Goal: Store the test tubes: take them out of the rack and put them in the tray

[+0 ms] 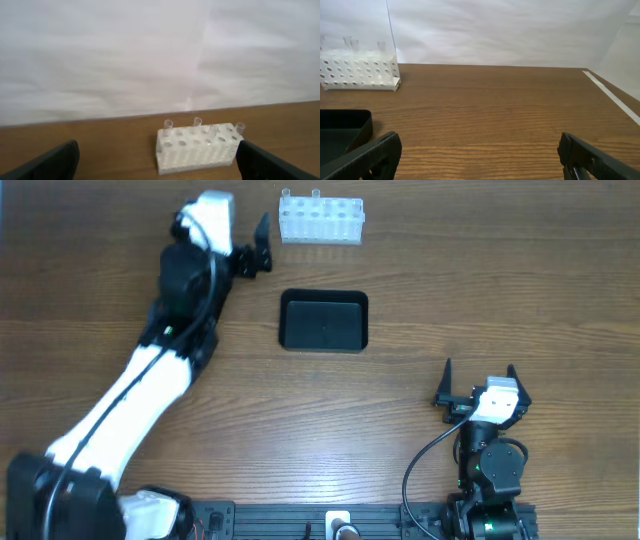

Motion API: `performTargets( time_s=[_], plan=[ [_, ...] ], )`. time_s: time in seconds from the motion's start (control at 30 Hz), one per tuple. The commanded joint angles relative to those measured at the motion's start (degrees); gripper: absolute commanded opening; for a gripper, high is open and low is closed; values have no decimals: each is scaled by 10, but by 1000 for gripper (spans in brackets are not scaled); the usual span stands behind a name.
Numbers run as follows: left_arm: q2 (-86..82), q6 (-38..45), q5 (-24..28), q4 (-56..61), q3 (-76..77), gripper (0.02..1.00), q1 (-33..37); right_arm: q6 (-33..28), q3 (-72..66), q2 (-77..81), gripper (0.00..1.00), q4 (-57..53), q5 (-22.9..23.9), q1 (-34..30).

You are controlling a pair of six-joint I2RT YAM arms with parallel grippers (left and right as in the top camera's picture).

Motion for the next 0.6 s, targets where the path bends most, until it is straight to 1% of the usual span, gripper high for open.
performTargets(
  time_s=[0.03,0.17,0.33,0.6],
  plan=[
    [103,-69,-19,-57,96,996,-3,-2,-3,-4,991,-1,7,-3],
    [181,-93,-24,-128,188,998,-4,-2,-3,-4,991,-1,7,-3],
    [292,-92,-26,-222,331,996,-5,-2,-3,-4,991,-1,7,-3],
    [373,-90,-26,-233,403,998,-14,-2,-3,-4,991,-1,7,-3]
  ],
)
